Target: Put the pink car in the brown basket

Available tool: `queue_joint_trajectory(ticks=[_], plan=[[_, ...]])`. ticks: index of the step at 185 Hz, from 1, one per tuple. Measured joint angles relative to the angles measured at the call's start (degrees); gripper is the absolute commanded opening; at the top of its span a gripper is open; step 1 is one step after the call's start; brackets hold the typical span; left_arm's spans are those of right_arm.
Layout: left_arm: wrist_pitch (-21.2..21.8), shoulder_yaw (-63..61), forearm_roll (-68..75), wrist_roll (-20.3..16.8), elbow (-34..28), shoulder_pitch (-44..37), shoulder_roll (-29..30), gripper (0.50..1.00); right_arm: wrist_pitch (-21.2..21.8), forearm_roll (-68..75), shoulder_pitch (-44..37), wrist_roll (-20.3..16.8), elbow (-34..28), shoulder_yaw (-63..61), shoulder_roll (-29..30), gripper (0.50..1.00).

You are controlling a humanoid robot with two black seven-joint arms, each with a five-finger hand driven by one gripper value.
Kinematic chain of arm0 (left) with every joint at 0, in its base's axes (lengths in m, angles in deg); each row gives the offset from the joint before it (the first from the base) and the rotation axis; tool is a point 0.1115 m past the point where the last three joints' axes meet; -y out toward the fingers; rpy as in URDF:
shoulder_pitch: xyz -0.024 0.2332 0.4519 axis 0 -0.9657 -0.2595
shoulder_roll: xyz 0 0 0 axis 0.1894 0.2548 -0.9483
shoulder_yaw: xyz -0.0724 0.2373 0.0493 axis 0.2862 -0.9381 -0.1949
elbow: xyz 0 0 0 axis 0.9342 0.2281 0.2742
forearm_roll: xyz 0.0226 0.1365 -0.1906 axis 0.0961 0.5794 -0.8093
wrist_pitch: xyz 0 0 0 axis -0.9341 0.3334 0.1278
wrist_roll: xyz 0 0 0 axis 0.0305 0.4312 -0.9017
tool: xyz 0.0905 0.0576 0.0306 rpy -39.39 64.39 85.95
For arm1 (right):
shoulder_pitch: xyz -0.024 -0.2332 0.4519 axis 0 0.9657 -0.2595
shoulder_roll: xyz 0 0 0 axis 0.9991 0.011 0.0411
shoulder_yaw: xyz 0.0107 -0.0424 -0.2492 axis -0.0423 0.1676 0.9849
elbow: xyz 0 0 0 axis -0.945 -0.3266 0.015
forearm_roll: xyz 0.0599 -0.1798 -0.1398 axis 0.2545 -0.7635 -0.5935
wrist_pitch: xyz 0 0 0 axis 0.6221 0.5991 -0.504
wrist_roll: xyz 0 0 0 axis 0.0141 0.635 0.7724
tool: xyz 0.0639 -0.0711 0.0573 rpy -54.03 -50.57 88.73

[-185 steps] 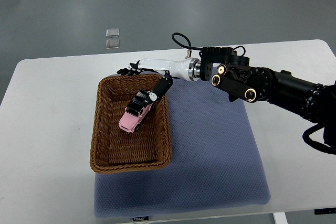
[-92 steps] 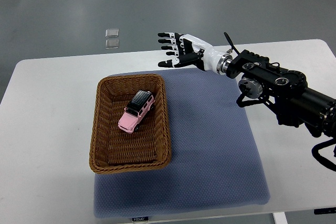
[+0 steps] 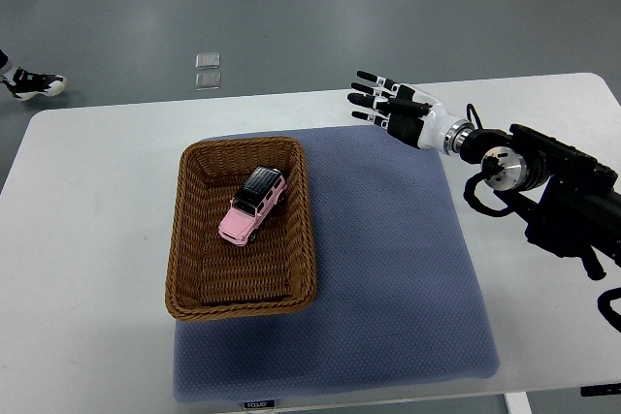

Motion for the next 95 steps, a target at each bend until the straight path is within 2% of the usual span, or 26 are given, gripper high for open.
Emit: queue_joint_trajectory(ticks=[95], plan=[[0.0, 0.0, 0.0, 0.0, 0.0, 0.0, 0.0, 1.0, 0.8, 0.7, 1.5, 0.6, 0.0, -0.1, 0.3, 0.913]])
